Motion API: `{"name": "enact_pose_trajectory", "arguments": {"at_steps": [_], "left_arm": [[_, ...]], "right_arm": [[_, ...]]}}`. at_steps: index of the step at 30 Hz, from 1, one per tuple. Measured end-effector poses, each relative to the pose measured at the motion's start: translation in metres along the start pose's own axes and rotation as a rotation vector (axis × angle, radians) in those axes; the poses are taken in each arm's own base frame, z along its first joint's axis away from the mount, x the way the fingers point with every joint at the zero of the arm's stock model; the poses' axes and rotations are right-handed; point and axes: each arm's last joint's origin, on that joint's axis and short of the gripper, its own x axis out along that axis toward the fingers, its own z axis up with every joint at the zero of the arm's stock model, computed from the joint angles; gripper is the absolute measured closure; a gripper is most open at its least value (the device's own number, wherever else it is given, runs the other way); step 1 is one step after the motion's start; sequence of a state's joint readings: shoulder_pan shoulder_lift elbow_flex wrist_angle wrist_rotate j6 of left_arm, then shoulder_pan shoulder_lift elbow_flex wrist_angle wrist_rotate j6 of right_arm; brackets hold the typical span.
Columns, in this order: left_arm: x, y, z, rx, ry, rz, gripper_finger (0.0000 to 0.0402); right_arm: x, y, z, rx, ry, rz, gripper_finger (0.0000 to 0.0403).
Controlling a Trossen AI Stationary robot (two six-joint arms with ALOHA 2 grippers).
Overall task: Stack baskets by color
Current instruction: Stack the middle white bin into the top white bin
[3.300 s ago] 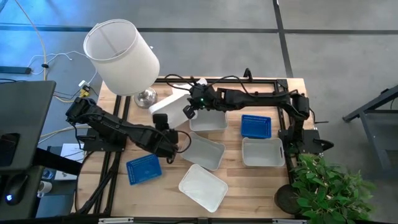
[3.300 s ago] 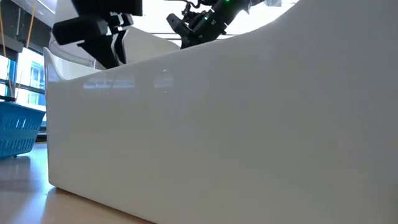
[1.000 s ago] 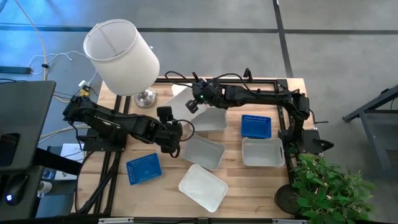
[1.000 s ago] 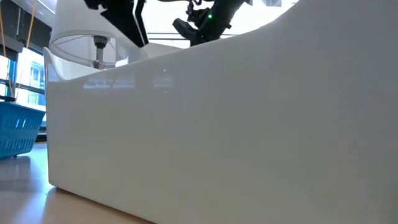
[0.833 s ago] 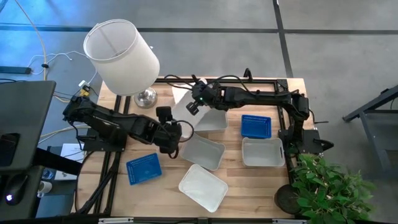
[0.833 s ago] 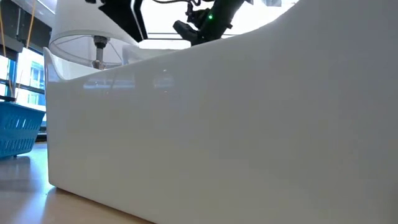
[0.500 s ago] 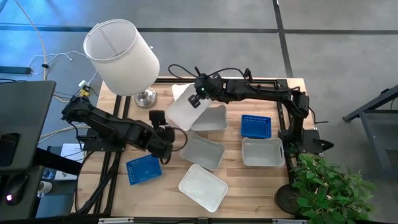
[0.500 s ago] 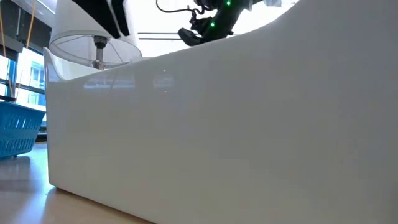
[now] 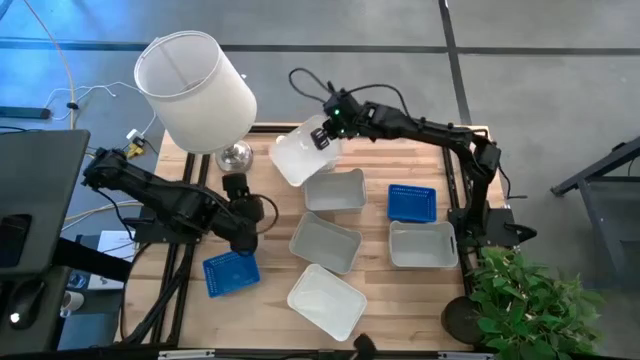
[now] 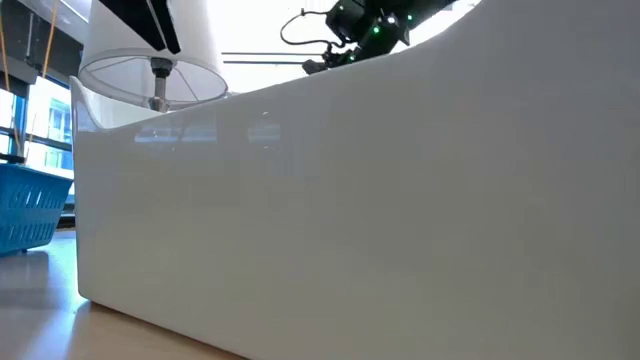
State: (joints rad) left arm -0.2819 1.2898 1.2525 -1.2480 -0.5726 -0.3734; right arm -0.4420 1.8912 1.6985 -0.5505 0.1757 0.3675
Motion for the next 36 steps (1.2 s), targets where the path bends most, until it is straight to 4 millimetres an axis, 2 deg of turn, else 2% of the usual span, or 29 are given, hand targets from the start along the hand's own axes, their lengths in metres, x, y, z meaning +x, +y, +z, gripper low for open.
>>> {"name": "enact_pose_trajectory", "arguments": {"at_steps": [8,15,19,25,36], "left_arm": [[0.005,0.014,-0.021,-0.082,-0.057,-0.048,0.0155],[0.011,0.027,-0.03,-0.112,-0.091,-0.034,0.0155],[0.011,0.033,-0.03,-0.131,-0.093,-0.025,0.0155],[0.008,0.036,-0.032,-0.14,-0.105,-0.028,0.0155],[0.007,0.036,-0.033,-0.14,-0.106,-0.033,0.0155]], "right_arm": [[0.006,-0.046,0.016,0.221,0.002,-0.007,0.0403],[0.01,-0.066,0.023,0.401,-0.006,0.008,0.0403],[0.021,-0.067,0.019,0.442,0.026,0.026,0.0403],[0.028,-0.058,0.011,0.452,0.065,0.034,0.0403],[0.028,-0.048,0.006,0.456,0.064,-0.029,0.0403]]}}
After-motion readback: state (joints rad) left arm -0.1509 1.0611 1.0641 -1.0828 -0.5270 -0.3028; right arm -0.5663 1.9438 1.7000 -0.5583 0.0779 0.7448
